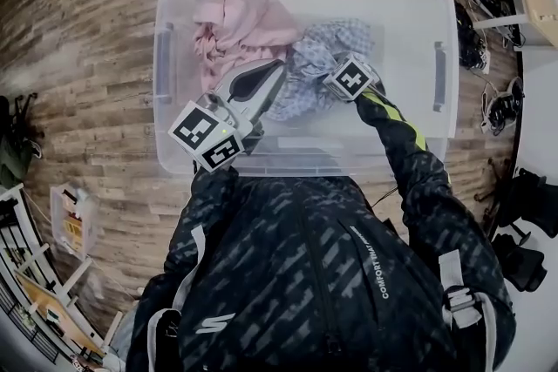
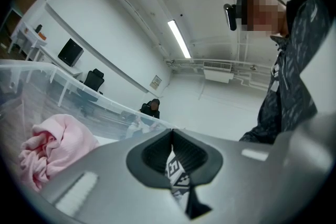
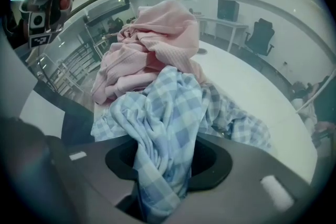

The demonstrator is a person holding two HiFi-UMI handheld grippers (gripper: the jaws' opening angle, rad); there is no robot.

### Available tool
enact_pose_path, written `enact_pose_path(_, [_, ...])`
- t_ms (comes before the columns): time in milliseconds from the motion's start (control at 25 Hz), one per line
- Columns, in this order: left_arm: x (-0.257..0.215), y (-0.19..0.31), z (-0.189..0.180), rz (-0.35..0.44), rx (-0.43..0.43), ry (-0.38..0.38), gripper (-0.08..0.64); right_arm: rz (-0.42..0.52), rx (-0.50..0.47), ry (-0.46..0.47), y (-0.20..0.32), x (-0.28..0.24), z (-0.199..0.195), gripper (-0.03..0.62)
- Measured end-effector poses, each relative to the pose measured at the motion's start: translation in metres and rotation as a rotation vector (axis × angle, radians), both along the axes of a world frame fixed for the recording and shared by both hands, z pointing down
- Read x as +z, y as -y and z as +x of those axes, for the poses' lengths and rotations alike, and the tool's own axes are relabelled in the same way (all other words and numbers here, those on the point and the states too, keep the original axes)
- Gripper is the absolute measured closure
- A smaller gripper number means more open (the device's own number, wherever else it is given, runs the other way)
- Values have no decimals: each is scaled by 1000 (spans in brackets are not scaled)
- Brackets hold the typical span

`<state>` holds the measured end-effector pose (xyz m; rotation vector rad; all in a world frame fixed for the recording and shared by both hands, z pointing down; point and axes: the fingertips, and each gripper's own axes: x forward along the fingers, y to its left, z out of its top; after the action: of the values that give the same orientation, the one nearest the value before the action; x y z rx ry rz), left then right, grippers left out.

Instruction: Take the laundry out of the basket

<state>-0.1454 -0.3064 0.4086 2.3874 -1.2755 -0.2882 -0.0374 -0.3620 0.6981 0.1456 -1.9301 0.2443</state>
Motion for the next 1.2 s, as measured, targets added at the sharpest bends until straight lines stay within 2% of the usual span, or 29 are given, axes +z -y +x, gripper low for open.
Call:
enact_pose_path(200, [-9, -1, -6, 28, 9, -10, 551, 61, 42, 67, 13, -45, -4, 393])
enact_pose_path(640, [-23, -10, -5, 58, 54, -8, 551, 184, 244, 365, 26, -171, -10, 396])
enact_pose_path(1200, [-49, -16, 2, 127, 132, 39, 551, 265, 437, 710, -6, -301, 6, 399])
